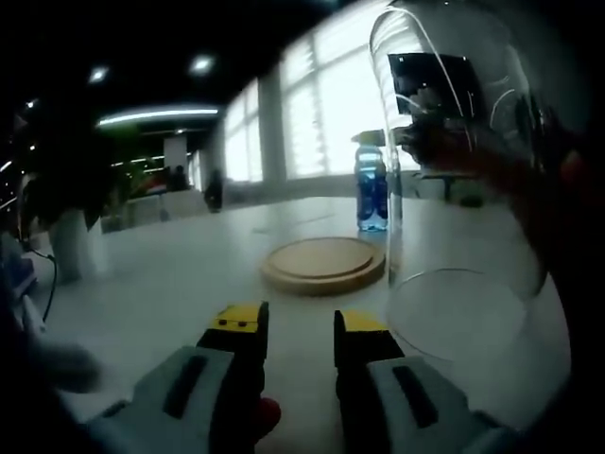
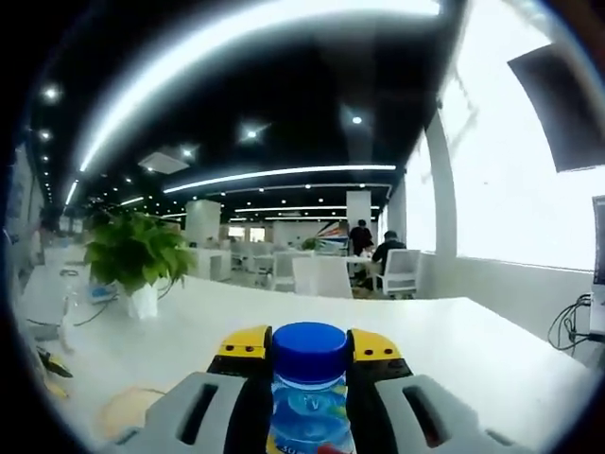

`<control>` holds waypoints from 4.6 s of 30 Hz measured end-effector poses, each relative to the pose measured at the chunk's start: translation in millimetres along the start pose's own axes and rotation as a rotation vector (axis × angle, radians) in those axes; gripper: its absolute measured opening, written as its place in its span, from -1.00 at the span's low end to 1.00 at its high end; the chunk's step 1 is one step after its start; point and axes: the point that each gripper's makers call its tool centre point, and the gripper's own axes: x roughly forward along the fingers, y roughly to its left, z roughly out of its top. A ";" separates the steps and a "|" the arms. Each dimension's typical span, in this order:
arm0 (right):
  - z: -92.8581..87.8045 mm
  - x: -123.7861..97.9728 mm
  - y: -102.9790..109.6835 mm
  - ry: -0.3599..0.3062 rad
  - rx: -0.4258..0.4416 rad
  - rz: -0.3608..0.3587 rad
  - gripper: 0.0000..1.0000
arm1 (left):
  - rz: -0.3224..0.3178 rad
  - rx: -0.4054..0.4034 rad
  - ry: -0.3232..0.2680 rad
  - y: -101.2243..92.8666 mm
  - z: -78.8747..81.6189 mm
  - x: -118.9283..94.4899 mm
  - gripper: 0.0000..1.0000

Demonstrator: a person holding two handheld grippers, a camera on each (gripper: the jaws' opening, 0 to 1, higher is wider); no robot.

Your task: Open the cover put in the Mizone put the cover back on

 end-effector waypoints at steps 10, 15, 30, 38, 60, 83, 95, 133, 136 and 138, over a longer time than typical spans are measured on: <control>-1.2 1.8 1.4 0.001 0.012 0.013 -0.54 | 0.000 -0.006 -0.001 0.9 0.0 0.3 -0.58; -1.6 2.9 -0.8 -0.003 0.016 0.015 -0.54 | 0.004 0.002 0.005 0.9 -1.0 0.6 -0.58; -1.4 6.1 -1.9 -0.016 0.023 0.022 -0.54 | 0.010 0.012 0.010 1.4 -2.0 1.1 -0.58; -1.4 8.8 -0.5 -0.019 0.024 0.031 -0.54 | 0.009 0.013 0.011 1.0 -2.2 0.9 -0.58; -0.7 1.1 -1.0 -0.019 0.060 0.024 -0.54 | 0.009 0.012 0.014 1.1 -2.9 1.0 -0.58; 1.4 -7.7 28.2 -0.011 0.082 0.101 -0.55 | 0.008 0.015 0.015 0.3 -3.0 1.4 -0.58; 1.4 -12.2 48.4 -0.002 0.088 0.147 -0.54 | 0.008 0.016 0.017 0.4 -3.2 1.7 -0.58; 0.9 -15.9 81.4 -0.026 0.041 0.263 -0.53 | 0.010 0.011 0.017 0.9 -3.1 1.0 -0.58; 1.5 -17.0 83.0 -0.025 0.053 0.259 -0.53 | 0.011 0.011 0.017 1.0 -3.2 0.8 -0.58; 1.8 -17.7 83.2 -0.031 0.055 0.256 -0.53 | 0.011 0.011 0.017 1.1 -3.3 0.8 -0.58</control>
